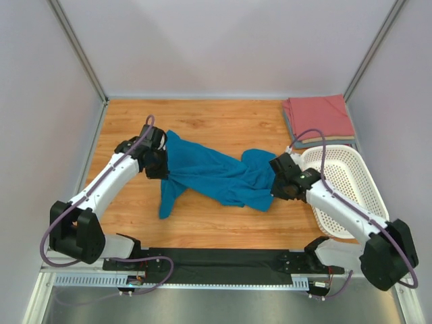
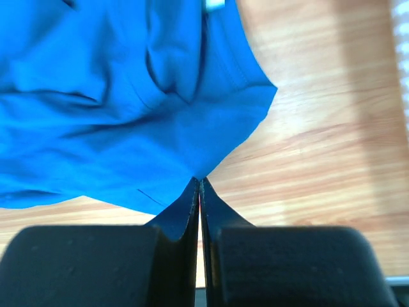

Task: Fold and stack the t-shirts
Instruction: Flatten the tshirt out

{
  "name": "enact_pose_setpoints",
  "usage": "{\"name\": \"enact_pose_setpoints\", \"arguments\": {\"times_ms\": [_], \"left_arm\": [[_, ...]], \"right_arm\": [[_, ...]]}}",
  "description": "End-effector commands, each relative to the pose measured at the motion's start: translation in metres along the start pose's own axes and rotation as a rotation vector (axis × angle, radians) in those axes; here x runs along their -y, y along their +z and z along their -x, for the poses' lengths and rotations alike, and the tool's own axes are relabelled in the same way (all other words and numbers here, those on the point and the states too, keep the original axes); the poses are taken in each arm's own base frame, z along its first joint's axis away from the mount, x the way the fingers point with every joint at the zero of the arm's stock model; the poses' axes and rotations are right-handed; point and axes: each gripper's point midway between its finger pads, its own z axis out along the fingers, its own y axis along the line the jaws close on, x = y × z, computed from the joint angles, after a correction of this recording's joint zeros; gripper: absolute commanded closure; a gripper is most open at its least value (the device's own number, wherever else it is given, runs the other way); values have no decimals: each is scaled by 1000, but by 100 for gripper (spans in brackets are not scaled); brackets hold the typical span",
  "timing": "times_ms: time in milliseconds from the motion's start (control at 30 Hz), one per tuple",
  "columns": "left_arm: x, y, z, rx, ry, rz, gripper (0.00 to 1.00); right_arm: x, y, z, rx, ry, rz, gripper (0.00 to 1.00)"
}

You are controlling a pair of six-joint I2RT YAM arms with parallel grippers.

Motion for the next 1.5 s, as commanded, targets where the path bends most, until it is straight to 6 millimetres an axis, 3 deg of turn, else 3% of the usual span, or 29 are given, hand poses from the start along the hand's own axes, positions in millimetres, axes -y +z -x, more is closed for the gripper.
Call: {"name": "enact_pose_setpoints", "arguments": {"times_ms": [0, 133, 300, 367, 467, 533, 600, 633, 667, 700, 733, 800, 900, 933, 1000, 1067, 1100, 1133, 1200, 1233, 1267, 1300, 1367, 1400, 1467], "left_arm": [[-12, -23, 14, 71, 51, 68, 100], [-30, -26, 16, 83, 75, 162, 100], [-31, -29, 18, 80, 76, 174, 100], [-29, -30, 11, 63, 70, 151, 100], [-7, -37, -13, 29, 42, -9, 100], [14, -58, -25, 63, -9, -163, 100], [18, -65, -37, 84, -35, -223, 100], [18, -70, -42, 106, -48, -241, 100], [18, -71, -45, 104, -54, -247, 95], [20, -71, -47, 93, -54, -260, 71], [19, -66, -47, 76, -54, -247, 57], [16, -59, -35, 89, -58, -208, 37], [13, -33, -1, 47, -83, -150, 31], [12, -35, 26, 86, -122, -175, 31], [12, -21, 58, 82, -155, -184, 32], [-9, -8, 84, 107, -184, -98, 33], [-18, 11, 91, 76, -176, -49, 33], [-22, 12, 110, 108, -166, -27, 33], [-33, 39, 125, 88, -141, 12, 33], [-33, 42, 140, 116, -128, 4, 33], [-35, 49, 145, 110, -120, 12, 32], [-39, 68, 145, 71, -102, 26, 32], [-44, 77, 157, 57, -103, 44, 32], [-50, 98, 152, 4, -104, 64, 32], [-58, 106, 160, -10, -110, 99, 32]], "right_arm": [[18, -36, 25, 96, -19, -72, 100], [15, -62, 42, 138, -18, -55, 100], [8, -80, 63, 175, -30, -43, 100], [14, -79, 54, 146, -49, -57, 100], [29, -72, 21, 60, -71, -46, 100], [38, -73, 2, 17, -65, -40, 100], [36, -80, -12, -8, -62, 34, 100], [34, -82, -15, -17, -62, 58, 95], [28, -84, -19, -42, -63, 91, 86], [24, -86, -17, -43, -57, 103, 76], [16, -86, -10, -22, -53, 127, 65], [4, -79, 8, 7, -66, 127, 58], [-22, -54, 60, 76, -57, 136, 53], [-18, -42, 76, 75, -35, 113, 53], [-21, -14, 105, 66, -6, 87, 51], [-26, 2, 117, 42, 11, 96, 50], [-29, 12, 124, 36, 34, 107, 50], [-29, 26, 131, 15, 58, 105, 49], [-41, 38, 142, 22, 68, 153, 44], [-45, 49, 147, 19, 59, 155, 43], [-46, 55, 151, 22, 49, 156, 42], [-49, 59, 156, 27, 33, 159, 41], [-52, 76, 165, 11, -26, 143, 41], [-52, 83, 163, -10, -43, 132, 40], [-54, 100, 165, -42, -82, 130, 40]]}}
